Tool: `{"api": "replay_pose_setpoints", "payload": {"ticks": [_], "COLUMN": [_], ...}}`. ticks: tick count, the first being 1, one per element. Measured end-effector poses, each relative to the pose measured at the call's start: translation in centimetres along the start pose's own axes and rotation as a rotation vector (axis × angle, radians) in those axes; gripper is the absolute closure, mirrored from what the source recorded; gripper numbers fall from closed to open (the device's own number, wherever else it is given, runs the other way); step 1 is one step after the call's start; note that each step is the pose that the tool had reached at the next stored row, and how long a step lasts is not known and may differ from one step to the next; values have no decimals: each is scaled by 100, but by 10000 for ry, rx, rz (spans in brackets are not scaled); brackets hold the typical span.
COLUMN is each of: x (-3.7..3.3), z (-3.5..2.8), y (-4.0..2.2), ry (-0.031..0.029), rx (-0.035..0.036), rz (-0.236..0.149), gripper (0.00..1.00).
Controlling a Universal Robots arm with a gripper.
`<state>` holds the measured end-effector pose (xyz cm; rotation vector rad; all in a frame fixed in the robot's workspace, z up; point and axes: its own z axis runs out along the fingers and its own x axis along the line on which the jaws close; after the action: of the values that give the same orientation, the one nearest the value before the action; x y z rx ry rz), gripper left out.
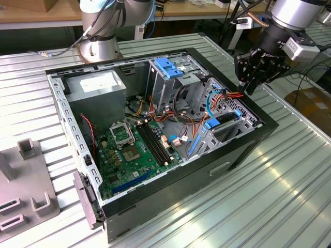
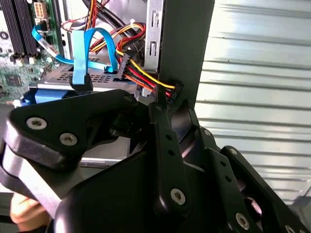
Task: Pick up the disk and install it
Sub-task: 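Insert the first disk wire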
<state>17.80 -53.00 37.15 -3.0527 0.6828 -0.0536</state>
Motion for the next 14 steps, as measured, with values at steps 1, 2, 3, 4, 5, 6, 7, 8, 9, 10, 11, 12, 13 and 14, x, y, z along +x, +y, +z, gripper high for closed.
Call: {"api": "replay_pose_setpoints", "payload": {"ticks": [1,2,3,4,5,6,7,8,9,10,11,12,13,14], "x": [0,-1,-1,-1,0,0,0,2,3,5,6,6,6,6], "z": [15,24,33,35,35,35,40,46,54,60,61,61,61,61], "y": [0,0,0,0,0,0,0,0,-1,-2,-3,-3,-3,-3], "ry": [0,2,10,17,18,21,22,27,33,43,51,53,53,53], "rx": [3,7,11,13,13,10,14,16,20,21,23,23,24,24], "rz": [-60,-68,-71,-71,-72,-71,-71,-70,-70,-71,-72,-72,-72,-72], "gripper": [67,67,67,67,67,67,67,67,67,67,67,67,67,67]}}
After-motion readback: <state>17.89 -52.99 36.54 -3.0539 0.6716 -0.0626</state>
